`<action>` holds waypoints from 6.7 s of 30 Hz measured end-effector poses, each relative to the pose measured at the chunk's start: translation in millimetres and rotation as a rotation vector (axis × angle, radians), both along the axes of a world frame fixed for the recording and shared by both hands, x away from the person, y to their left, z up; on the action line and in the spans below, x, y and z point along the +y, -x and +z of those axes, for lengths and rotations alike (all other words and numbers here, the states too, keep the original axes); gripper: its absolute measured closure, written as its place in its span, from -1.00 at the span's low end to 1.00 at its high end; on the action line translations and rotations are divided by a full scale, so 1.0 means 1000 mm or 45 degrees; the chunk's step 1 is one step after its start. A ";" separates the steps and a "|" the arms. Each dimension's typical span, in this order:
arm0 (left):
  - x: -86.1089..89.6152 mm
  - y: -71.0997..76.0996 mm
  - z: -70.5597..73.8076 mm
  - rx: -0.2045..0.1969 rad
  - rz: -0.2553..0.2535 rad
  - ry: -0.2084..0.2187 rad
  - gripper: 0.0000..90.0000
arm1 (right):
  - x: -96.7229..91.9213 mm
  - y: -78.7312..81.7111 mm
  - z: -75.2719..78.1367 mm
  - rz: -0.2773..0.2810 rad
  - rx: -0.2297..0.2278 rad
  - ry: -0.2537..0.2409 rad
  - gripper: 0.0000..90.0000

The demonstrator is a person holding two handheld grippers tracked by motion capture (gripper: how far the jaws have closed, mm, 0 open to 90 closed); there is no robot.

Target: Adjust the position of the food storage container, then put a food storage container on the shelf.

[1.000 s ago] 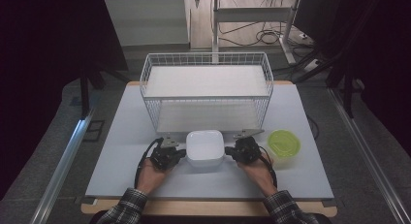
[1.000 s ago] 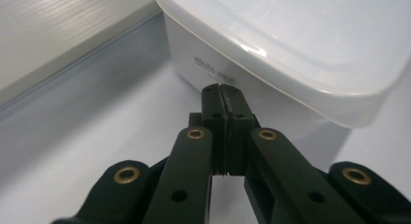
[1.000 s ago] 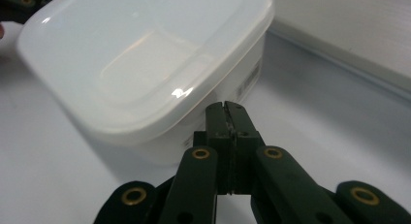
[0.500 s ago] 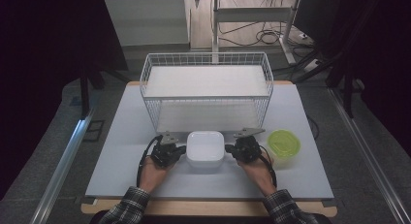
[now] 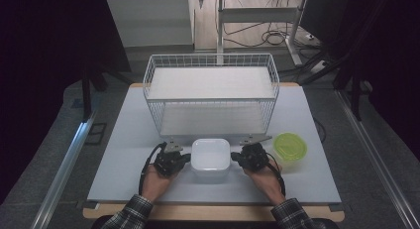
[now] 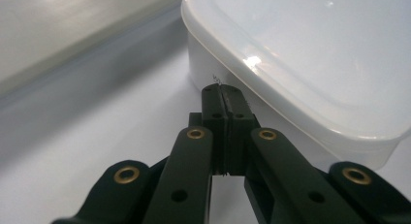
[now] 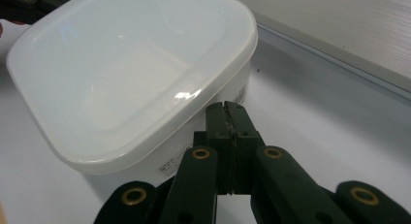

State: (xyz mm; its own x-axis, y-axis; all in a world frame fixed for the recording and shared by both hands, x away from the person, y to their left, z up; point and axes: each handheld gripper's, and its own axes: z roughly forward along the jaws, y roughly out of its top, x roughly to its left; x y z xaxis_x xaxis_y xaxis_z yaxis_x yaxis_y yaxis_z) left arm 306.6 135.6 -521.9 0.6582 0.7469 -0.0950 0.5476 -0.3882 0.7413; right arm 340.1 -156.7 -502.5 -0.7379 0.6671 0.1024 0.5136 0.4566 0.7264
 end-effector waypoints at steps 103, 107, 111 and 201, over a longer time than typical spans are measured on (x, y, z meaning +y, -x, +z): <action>-0.008 0.007 0.013 0.180 -0.158 0.265 -0.60 | 0.008 0.013 0.014 0.085 0.212 -0.144 -0.32; -0.006 0.015 0.019 0.186 -0.132 0.246 -0.39 | 0.002 0.021 0.019 0.053 0.200 -0.147 0.02; -0.001 0.022 0.024 0.194 -0.075 0.259 0.03 | -0.008 0.023 0.018 0.004 0.277 -0.235 0.28; 0.022 -0.012 0.186 -0.287 0.174 0.378 0.75 | 0.014 -0.017 0.174 -0.107 -0.217 -0.429 0.72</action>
